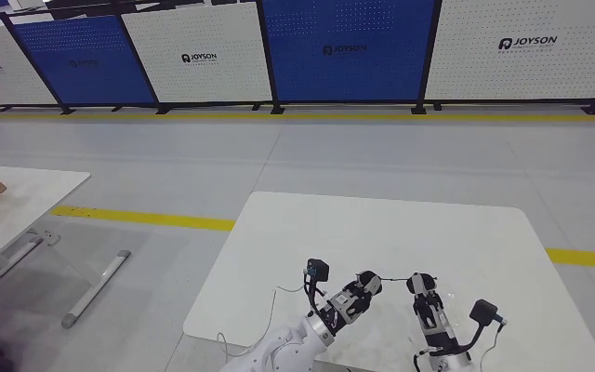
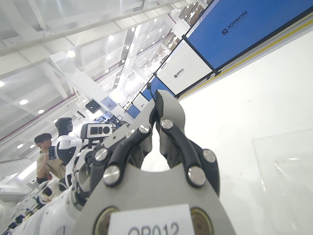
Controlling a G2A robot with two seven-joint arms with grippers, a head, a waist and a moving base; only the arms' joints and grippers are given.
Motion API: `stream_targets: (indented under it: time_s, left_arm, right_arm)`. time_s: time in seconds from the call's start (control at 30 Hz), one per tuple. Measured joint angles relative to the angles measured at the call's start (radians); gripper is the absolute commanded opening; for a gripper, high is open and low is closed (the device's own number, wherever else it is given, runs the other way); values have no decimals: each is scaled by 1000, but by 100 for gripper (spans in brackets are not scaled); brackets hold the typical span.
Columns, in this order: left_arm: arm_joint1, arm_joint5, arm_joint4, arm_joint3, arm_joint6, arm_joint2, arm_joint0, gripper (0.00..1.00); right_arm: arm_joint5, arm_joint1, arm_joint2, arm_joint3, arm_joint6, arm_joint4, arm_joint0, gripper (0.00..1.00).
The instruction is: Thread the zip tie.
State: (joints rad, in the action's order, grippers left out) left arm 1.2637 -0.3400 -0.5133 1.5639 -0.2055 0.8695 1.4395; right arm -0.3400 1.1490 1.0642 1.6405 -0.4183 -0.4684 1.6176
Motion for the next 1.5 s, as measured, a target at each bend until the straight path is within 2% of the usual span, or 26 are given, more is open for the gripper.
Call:
stream_targets:
  time_s: [1.17, 1.5]
  left_arm:
    - [0, 0, 0, 0, 0, 0, 0, 0]
    - [0, 0, 0, 0, 0, 0, 0, 0]
  right_arm:
    - [0, 22, 8, -19, 29, 1, -10, 0]
    - [0, 22, 16, -8, 7, 14, 3, 0]
